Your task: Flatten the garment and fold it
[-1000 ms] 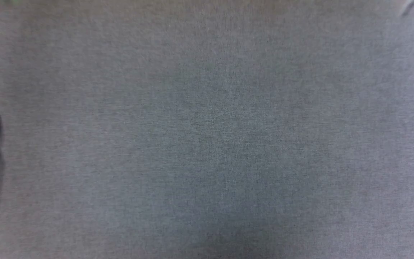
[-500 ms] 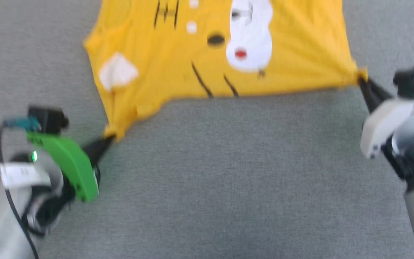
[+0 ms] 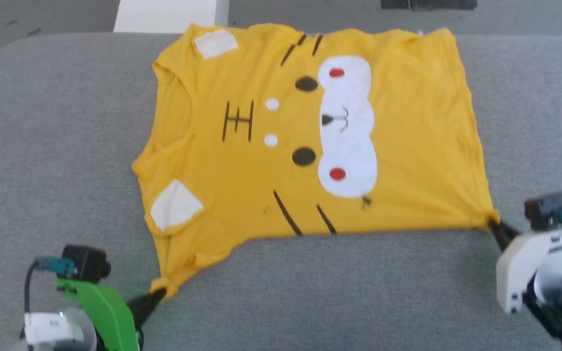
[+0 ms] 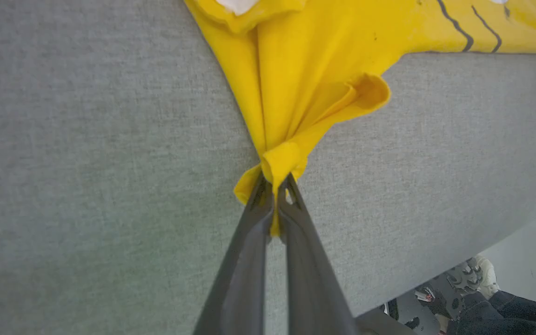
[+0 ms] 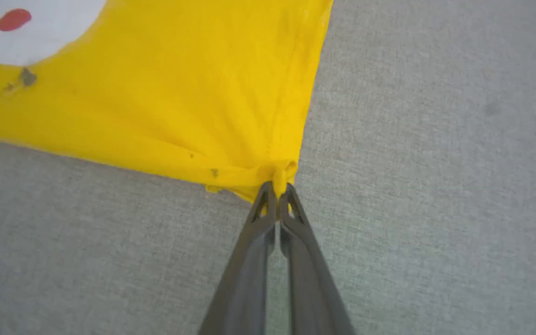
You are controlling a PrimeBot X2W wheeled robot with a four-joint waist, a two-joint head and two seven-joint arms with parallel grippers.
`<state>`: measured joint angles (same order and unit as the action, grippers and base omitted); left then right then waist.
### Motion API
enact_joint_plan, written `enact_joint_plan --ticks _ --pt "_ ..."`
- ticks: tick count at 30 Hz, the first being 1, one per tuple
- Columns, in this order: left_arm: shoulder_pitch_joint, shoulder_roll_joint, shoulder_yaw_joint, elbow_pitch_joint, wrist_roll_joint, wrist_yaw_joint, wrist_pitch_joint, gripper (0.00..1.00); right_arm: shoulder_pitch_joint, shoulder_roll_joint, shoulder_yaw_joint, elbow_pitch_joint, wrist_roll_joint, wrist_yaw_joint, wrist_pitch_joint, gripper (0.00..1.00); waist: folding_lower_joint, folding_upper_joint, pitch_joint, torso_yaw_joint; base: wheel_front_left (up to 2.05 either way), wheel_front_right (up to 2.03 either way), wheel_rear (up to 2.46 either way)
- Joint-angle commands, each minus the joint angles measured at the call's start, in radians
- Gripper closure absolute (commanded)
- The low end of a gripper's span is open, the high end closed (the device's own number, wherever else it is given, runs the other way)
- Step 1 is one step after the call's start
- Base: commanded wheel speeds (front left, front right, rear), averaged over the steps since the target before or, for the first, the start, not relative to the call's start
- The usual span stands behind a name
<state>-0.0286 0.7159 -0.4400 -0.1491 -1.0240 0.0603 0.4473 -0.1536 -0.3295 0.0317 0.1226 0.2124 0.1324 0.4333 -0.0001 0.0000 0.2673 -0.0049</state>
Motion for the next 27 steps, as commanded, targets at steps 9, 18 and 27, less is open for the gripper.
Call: enact_joint_plan --ticks 9,18,27 --pt "0.087 -0.009 -0.002 -0.029 0.122 0.031 -0.173 1.0 0.157 0.041 -0.048 -0.077 0.017 -0.002 -0.048 1.0 0.0001 0.0 -0.028 0.001 0.0 0.0 0.0" --pt "-0.032 -0.112 -0.025 0.03 0.373 0.006 -0.519 1.0 0.137 0.052 0.003 -0.063 0.0 -0.002 -0.285 1.0 0.0001 0.0 -0.02 -0.008 0.0 0.0 0.0" --pt "-0.288 -0.112 -0.018 0.103 0.45 -0.072 -0.571 1.0 -0.007 0.004 0.059 -0.042 0.001 -0.002 -0.301 1.0 0.0001 0.0 0.039 -0.02 0.0 0.0 0.0"
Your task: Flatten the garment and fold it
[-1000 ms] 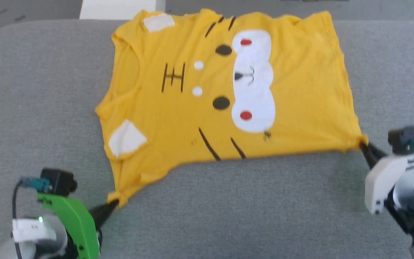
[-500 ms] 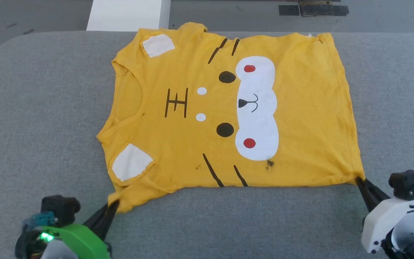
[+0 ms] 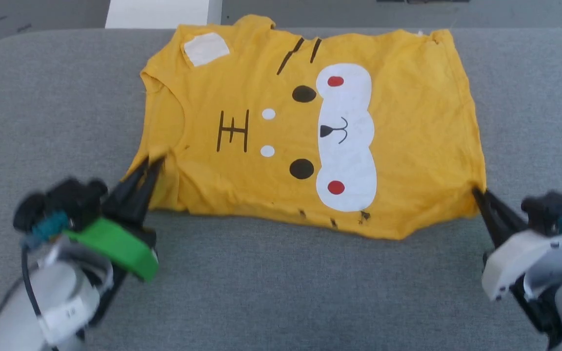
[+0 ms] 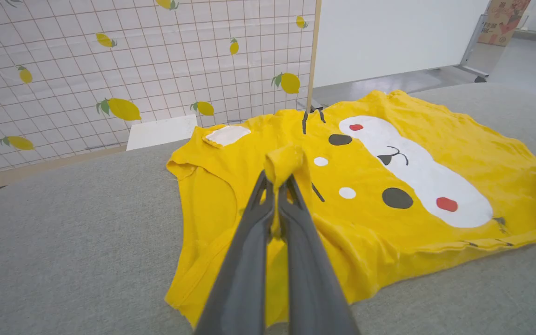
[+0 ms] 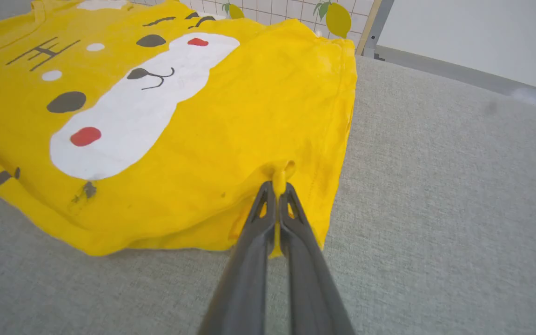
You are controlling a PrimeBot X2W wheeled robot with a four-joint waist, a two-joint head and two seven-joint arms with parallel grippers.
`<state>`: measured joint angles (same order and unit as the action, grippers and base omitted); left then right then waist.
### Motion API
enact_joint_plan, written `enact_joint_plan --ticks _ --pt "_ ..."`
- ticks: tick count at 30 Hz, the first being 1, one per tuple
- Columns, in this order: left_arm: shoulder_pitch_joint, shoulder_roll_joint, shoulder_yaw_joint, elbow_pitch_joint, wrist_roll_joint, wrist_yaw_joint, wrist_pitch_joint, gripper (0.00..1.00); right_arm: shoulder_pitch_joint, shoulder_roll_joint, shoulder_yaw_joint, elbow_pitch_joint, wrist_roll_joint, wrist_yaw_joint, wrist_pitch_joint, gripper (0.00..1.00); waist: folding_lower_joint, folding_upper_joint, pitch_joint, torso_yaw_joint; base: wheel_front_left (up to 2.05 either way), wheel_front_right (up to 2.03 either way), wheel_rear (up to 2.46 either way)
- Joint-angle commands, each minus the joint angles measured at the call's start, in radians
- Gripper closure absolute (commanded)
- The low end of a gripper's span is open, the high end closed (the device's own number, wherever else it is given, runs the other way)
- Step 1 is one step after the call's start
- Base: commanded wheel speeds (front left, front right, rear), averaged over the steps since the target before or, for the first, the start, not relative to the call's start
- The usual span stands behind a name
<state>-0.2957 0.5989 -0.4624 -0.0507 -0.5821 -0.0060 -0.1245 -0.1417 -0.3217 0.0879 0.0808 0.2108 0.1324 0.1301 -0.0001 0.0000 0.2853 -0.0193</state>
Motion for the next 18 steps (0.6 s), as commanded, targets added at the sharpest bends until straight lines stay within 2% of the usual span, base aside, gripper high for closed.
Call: enact_joint_plan --ticks 1,9,18 --pt "-0.05 0.008 0.004 0.013 0.01 -0.018 0.008 1.0 -0.039 -0.012 0.008 0.001 0.004 -0.002 0.009 1.0 0.0001 0.0 0.031 -0.007 0.0 0.0 0.0" --pt "-0.3 0.033 0.014 0.101 -0.015 -0.09 0.088 1.0 -0.219 -0.058 0.041 0.019 0.018 -0.002 0.079 1.0 0.0001 0.0 0.142 -0.03 0.0 0.0 0.0" --pt "-0.487 0.061 0.005 0.215 -0.084 -0.116 0.201 1.0 -0.373 -0.077 0.079 0.082 0.029 -0.002 0.147 1.0 0.0001 0.0 0.251 -0.058 0.0 0.0 0.0"
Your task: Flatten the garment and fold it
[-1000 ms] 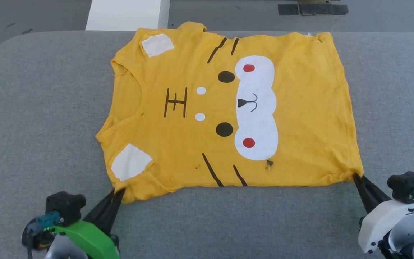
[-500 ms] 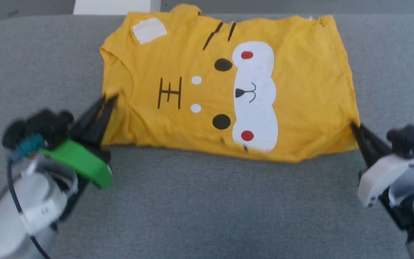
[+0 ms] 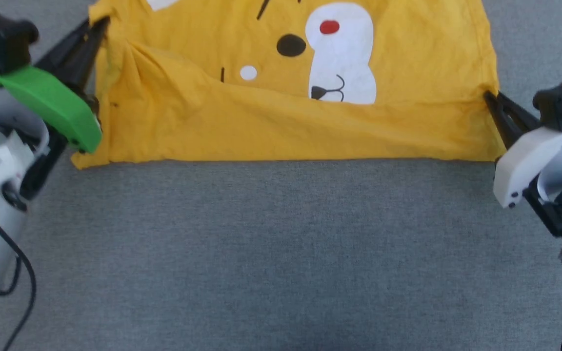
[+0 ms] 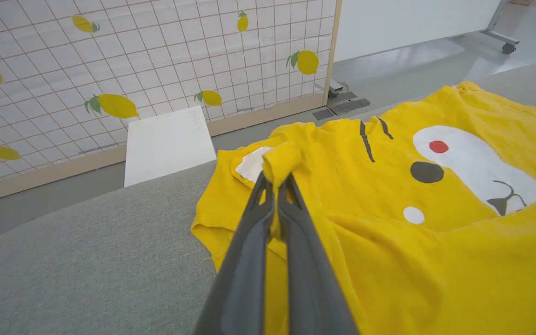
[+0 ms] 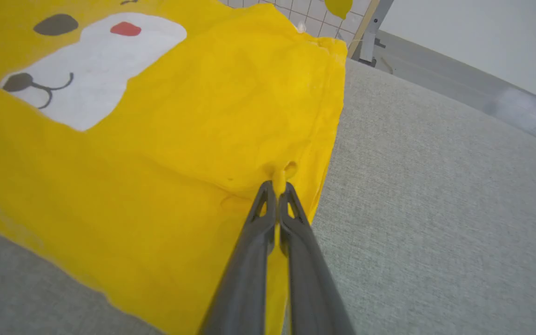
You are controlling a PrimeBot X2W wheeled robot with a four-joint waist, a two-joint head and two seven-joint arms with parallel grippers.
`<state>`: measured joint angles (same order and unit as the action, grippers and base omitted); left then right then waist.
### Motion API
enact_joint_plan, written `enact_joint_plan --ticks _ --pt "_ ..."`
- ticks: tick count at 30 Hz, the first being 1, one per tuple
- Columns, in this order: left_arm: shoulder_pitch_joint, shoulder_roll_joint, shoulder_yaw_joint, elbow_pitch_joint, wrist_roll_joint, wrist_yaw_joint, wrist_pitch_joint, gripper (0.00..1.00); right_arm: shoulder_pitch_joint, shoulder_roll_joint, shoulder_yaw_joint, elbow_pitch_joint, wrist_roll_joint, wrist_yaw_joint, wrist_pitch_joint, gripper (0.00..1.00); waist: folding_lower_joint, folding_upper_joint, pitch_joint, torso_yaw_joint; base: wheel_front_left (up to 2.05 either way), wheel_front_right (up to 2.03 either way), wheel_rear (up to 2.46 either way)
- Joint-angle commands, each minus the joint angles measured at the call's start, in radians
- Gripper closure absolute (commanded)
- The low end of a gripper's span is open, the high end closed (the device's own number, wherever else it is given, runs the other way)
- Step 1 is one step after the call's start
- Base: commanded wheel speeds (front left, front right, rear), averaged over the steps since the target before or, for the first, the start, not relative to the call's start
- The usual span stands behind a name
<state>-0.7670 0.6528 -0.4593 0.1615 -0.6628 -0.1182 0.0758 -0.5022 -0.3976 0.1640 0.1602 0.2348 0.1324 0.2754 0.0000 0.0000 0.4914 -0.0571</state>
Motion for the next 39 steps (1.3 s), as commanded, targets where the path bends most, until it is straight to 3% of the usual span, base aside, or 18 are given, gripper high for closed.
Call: enact_joint_plan --ticks 1,11,21,22,23,24,25,26,32,39 --pt "-0.036 0.012 -0.002 0.017 -0.009 -0.005 0.014 1.0 -0.026 -0.002 0.007 0.009 0.004 -0.002 0.007 1.0 0.0 0.0 0.055 -0.023 0.0 0.0 0.0" --pt "-0.132 0.05 -0.01 0.161 -0.067 0.002 0.178 1.0 -0.121 0.02 -0.001 0.063 0.008 -0.002 0.074 1.0 0.0 0.0 0.127 -0.05 0.0 0.0 0.0" --pt "-0.092 0.063 -0.005 0.224 -0.217 0.078 0.482 1.0 -0.172 0.055 -0.008 0.092 0.073 -0.002 0.257 1.0 0.0 0.0 0.145 -0.064 0.0 0.0 0.0" --pt "-0.087 0.061 0.0 0.217 -0.227 0.089 0.493 0.96 -0.169 0.06 -0.013 0.087 0.08 -0.002 0.271 1.0 0.0 0.0 0.142 -0.063 0.0 0.0 0.0" --pt "-0.082 0.06 0.005 0.204 -0.231 0.101 0.49 0.67 -0.161 0.066 -0.019 0.077 0.088 -0.002 0.286 1.0 0.0 0.0 0.137 -0.062 0.0 0.0 0.0" --pt "-0.077 0.06 0.012 0.191 -0.23 0.11 0.476 0.0 -0.155 0.072 -0.025 0.066 0.094 -0.002 0.292 0.83 0.0 0.0 0.133 -0.061 0.0 0.0 0.0" --pt "-0.068 0.059 0.02 0.174 -0.228 0.118 0.453 0.0 -0.143 0.078 -0.03 0.05 0.101 -0.002 0.299 0.32 0.0 0.0 0.126 -0.059 0.0 0.0 0.0" --pt "-0.059 0.061 0.024 0.159 -0.221 0.12 0.428 0.0 -0.13 0.084 -0.034 0.037 0.108 -0.002 0.305 0.0 0.0 0.0 0.119 -0.057 0.0 0.0 0.0" --pt "0.033 0.058 0.08 0.054 -0.132 0.169 0.135 0.0 -0.015 0.119 -0.098 -0.083 0.108 -0.002 0.264 0.0 0.0 0.0 0.052 -0.038 0.0 0.0 0.0" --pt "0.238 0.011 0.118 -0.085 -0.074 0.252 -0.14 0.0 0.134 0.193 -0.188 -0.187 0.06 -0.002 0.06 0.0 0.0 0.0 -0.04 -0.016 0.0 0.0 0.0"
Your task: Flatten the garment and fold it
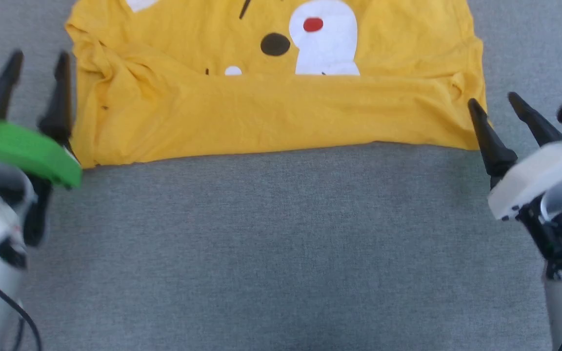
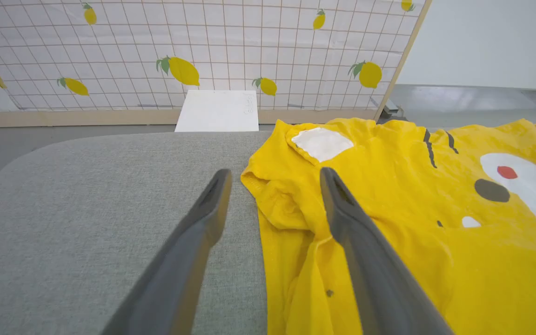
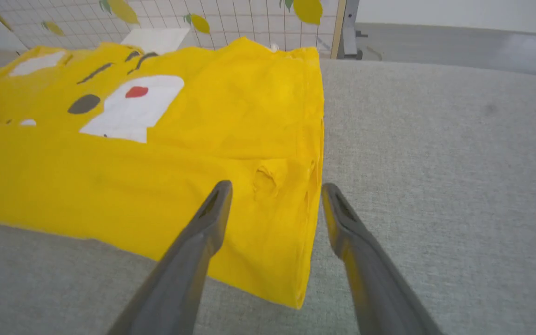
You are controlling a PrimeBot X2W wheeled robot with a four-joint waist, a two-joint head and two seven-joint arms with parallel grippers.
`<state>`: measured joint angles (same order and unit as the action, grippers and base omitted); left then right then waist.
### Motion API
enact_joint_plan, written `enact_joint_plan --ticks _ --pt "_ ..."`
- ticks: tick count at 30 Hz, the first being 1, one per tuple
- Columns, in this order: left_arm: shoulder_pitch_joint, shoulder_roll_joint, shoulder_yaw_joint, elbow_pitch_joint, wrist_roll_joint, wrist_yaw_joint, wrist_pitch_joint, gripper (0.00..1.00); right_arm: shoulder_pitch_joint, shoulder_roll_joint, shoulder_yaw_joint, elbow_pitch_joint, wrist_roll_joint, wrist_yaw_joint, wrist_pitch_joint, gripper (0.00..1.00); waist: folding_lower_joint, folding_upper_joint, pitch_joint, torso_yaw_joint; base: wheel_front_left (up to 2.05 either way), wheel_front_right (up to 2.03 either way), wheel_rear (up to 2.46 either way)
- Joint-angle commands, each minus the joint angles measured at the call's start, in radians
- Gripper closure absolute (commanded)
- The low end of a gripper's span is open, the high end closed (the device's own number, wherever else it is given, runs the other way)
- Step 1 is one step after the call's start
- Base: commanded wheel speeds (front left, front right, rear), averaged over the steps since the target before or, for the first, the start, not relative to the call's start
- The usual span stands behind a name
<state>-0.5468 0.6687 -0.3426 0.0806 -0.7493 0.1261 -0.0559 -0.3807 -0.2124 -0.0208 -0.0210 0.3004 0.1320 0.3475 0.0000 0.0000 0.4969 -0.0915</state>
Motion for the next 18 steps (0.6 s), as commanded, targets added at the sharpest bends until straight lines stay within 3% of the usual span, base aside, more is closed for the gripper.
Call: enact_joint_plan --ticks 1,9,15,18 --pt "0.052 -0.012 -0.001 -0.025 0.023 0.024 -0.032 0.0 0.035 0.023 -0.011 -0.019 -0.015 -0.001 -0.053 0.0 0.0 0.0 -0.057 0.021 0.0 0.0 0.0" --pt "0.222 -0.049 -0.038 -0.059 0.059 0.111 -0.084 0.0 0.153 0.113 -0.025 -0.036 -0.062 -0.001 -0.315 0.0 0.0 0.0 -0.095 0.015 0.0 0.0 0.0" --pt "0.265 -0.079 -0.04 -0.018 0.048 0.205 -0.027 0.0 0.179 0.143 -0.012 -0.002 -0.072 -0.001 -0.379 0.0 0.0 0.0 -0.105 -0.005 0.0 0.0 0.0" --pt "0.26 -0.093 -0.029 0.003 0.023 0.231 0.009 0.0 0.176 0.149 -0.007 0.008 -0.072 -0.001 -0.385 0.0 0.0 0.0 -0.104 -0.013 0.0 0.0 0.0"
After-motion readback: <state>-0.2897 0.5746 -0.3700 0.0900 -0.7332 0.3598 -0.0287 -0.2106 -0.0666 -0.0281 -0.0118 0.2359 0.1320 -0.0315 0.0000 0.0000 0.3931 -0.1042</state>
